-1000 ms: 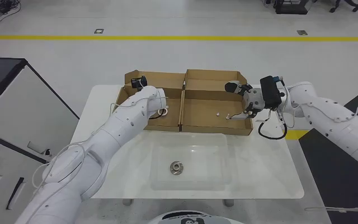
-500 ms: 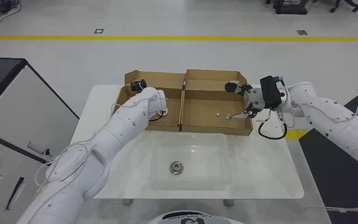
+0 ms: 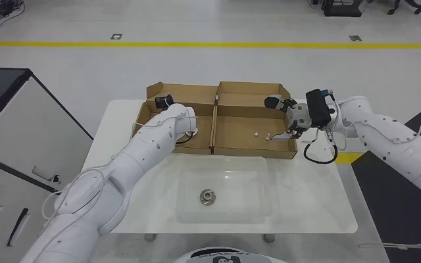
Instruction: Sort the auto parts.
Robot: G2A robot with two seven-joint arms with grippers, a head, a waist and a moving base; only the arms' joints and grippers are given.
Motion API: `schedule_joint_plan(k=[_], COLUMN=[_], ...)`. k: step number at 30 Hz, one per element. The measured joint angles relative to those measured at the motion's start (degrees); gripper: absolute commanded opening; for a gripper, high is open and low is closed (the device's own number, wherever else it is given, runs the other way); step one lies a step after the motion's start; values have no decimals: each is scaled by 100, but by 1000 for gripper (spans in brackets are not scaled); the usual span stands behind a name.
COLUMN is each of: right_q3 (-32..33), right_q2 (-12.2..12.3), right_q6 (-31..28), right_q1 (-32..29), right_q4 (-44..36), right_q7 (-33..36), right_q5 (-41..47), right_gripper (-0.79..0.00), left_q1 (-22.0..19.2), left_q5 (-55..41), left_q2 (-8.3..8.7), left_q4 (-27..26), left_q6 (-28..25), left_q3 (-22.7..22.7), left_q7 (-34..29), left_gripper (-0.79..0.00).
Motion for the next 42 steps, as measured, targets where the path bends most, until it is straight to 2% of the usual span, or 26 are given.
schedule_joint_plan(k=[5,10,13,21,27,42], right_q3=[0,0,0,0,0,0], right_q2=[0,0,0,0,0,0], right_q6=[0,0,0,0,0,0], right_q1=[0,0,0,0,0,0], right_q4=[0,0,0,0,0,0], right_q7=[0,0,0,0,0,0], right_q5=[0,0,0,0,0,0], right_gripper=[0,0,0,0,0,0], left_q1=[-1,-47,-58,79,280,320], left_q5=[-1,-63,-15,337,802,820], left_q2=[36,139,236,618,977,1004], left_q4=[-64,-242,-478,-1418,-2356,-2504], left_q6=[30,97,109,-79,-492,-615], left_q3=[-41,-211,-293,-472,-622,-685], left_q7=[30,98,110,-80,-492,-424], left_gripper=[-508,-388,0,0,0,0])
